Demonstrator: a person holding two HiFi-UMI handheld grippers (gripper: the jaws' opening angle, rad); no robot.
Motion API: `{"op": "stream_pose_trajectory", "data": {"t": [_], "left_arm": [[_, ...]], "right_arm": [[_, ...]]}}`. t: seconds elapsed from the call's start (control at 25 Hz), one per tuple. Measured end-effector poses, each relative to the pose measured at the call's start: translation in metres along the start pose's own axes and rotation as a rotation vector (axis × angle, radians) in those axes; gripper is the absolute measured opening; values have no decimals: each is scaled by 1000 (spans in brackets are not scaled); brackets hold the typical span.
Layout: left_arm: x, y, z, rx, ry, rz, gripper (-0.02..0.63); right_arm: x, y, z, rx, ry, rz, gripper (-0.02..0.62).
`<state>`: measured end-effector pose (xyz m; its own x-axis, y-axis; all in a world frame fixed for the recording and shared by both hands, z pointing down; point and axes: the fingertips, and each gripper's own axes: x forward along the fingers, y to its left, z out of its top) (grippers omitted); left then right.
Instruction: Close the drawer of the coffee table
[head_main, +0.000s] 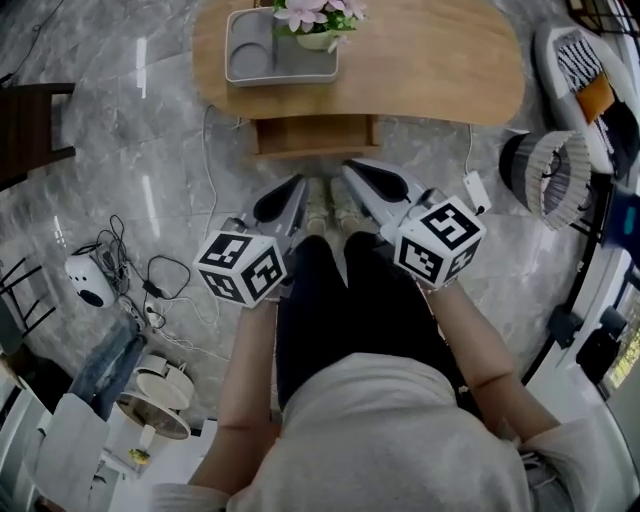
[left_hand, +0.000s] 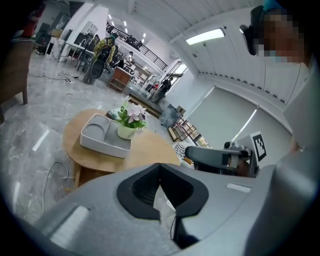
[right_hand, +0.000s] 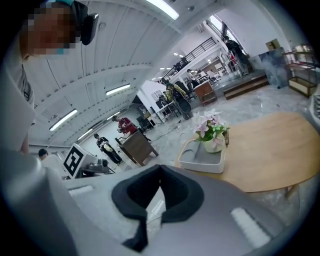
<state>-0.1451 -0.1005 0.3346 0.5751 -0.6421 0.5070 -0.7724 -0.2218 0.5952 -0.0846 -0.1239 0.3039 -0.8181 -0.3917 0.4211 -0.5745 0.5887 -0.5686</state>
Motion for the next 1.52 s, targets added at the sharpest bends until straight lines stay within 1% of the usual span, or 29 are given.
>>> {"op": "stream_pose_trajectory", "data": {"t": [0.12, 0.32, 0.48, 0.56, 0.64, 0.76, 0.92, 1.04, 1.24, 1.44, 1.52], "left_arm": [[15, 11, -7, -29, 7, -1, 2], [32, 22, -29, -77, 18, -6, 2], [45, 38, -35, -112, -51, -37, 2], [51, 49, -39, -117, -77, -24, 2], [59, 61, -44, -106, -83, -11, 3], [71, 77, -54, -117, -88, -9, 2], [82, 93, -72, -127, -74, -4, 2], [89, 103, -82, -125, -77, -7, 2], [105, 130, -107, -151, -13, 37, 2], [121, 153, -125, -160, 16, 59, 2], [125, 163, -139, -161, 29, 74, 2]], "right_arm": [[1, -24, -9, 21, -1, -38, 2], [9, -50, -31, 57, -11, -81, 2], [21, -63, -38, 79, -82, -64, 2], [26, -71, -45, 77, -84, -69, 2], [34, -80, -54, 65, -76, -87, 2], [48, -93, -64, 60, -77, -105, 2], [62, -108, -80, 108, -81, -110, 2], [71, -116, -92, 110, -73, -121, 2], [82, -133, -121, 130, -23, -150, 2], [93, -148, -157, 174, 20, -153, 2], [99, -157, -177, 184, 50, -164, 2]]}}
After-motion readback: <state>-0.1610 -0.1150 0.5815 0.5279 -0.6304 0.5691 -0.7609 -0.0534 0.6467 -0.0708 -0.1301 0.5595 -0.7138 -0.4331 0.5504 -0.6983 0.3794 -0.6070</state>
